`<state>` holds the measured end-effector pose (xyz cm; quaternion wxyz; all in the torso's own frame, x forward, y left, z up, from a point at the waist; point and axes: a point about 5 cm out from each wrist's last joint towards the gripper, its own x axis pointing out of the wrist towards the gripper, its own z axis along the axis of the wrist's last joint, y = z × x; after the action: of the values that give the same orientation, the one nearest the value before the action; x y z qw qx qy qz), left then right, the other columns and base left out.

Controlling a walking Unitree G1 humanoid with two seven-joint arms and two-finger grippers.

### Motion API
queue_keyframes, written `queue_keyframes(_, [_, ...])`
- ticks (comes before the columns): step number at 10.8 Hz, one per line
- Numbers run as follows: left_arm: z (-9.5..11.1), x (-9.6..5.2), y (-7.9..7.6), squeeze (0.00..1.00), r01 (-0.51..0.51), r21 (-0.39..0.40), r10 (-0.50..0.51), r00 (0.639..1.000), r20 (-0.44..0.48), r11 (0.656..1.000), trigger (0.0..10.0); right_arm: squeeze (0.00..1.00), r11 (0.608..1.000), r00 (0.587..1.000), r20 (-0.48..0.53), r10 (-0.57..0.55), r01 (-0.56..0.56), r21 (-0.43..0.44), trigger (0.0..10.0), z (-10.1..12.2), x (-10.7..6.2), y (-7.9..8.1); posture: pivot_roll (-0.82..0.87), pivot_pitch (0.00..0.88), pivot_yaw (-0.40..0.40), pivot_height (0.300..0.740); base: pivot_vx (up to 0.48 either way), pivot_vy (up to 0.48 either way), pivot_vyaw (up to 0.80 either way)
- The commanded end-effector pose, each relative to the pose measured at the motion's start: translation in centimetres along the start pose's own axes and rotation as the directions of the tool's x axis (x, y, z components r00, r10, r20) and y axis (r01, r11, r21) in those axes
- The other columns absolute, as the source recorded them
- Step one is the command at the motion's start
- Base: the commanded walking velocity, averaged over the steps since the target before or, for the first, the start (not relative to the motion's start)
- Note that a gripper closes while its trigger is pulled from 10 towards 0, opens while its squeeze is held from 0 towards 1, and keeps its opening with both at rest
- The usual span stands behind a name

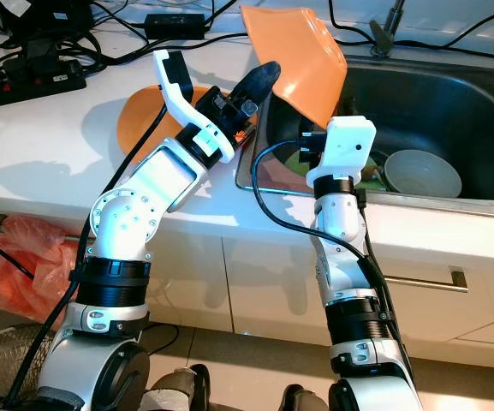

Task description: Kitchen organization

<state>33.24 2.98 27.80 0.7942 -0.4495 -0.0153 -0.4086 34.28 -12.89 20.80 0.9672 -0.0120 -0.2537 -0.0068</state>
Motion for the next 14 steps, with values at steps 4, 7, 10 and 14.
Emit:
queue_keyframes(4, [-1.94,0.7,-1.92,0.0,0.087,-0.108,-0.085,0.996,0.022,0.99,10.0,0.0,1.0,0.999,0.032,-0.007,0.007,0.016,0.0,0.53,0.41,-0.01,0.19,0.127,0.034,0.74,0.0,0.0,0.0])
queue_keyframes(7, [-2.0,0.85,-1.89,0.0,0.079,-0.093,-0.077,0.997,0.02,0.993,10.0,0.0,1.0,1.0,0.026,-0.011,0.011,0.014,0.0,0.42,0.34,-0.1,0.19,0.133,0.034,0.74,0.0,0.0,0.0])
queue_keyframes(10, [-2.3,0.81,-1.8,1.0,0.077,-0.085,-0.076,0.997,0.006,0.993,10.0,0.0,1.0,1.0,0.022,-0.019,0.019,0.014,0.0,0.34,0.37,-0.25,0.19,0.139,0.032,0.74,0.0,0.0,0.0])
queue_keyframes(14, [-2.58,0.79,-1.96,1.0,0.088,-0.094,-0.089,0.996,-0.007,0.992,10.0,0.0,0.999,0.999,0.005,-0.041,0.041,0.029,0.0,0.11,0.38,-0.53,0.19,0.139,0.031,0.74,0.0,0.0,0.0])
